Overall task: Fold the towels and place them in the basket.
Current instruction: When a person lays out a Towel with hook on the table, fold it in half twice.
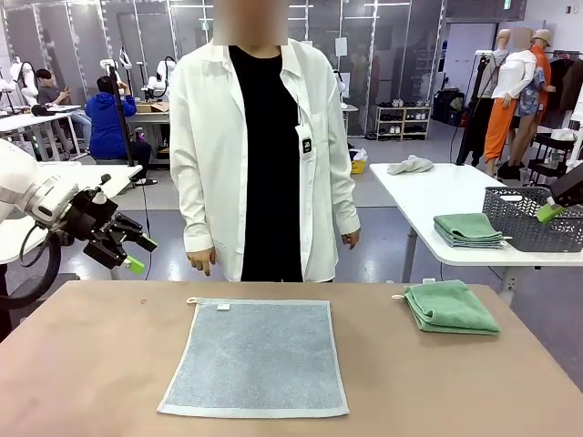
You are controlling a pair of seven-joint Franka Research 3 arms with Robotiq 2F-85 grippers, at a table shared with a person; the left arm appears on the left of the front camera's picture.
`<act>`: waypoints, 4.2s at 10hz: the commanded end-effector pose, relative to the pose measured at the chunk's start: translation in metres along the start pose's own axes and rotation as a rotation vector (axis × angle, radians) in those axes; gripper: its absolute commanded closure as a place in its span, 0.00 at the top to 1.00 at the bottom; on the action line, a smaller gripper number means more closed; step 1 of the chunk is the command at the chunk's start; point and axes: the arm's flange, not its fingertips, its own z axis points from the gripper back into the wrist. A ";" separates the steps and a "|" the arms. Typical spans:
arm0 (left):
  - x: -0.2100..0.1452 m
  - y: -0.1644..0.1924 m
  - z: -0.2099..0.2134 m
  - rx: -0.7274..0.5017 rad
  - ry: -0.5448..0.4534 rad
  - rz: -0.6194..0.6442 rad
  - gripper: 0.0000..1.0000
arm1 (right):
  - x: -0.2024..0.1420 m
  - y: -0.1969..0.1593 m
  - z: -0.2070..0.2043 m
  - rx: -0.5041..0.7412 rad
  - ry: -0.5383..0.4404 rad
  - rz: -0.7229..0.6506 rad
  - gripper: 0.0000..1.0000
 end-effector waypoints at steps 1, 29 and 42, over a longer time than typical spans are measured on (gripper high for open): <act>0.051 -0.018 0.015 0.055 0.122 -0.084 0.96 | 0.011 0.051 0.007 -0.023 -0.040 0.283 1.00; 0.124 -0.188 -0.118 0.081 0.777 -0.076 0.96 | -0.117 0.298 -0.227 0.035 0.357 1.472 1.00; 0.031 -0.205 -0.221 -0.022 0.782 -0.051 0.96 | -0.169 0.303 -0.344 0.053 0.485 1.428 1.00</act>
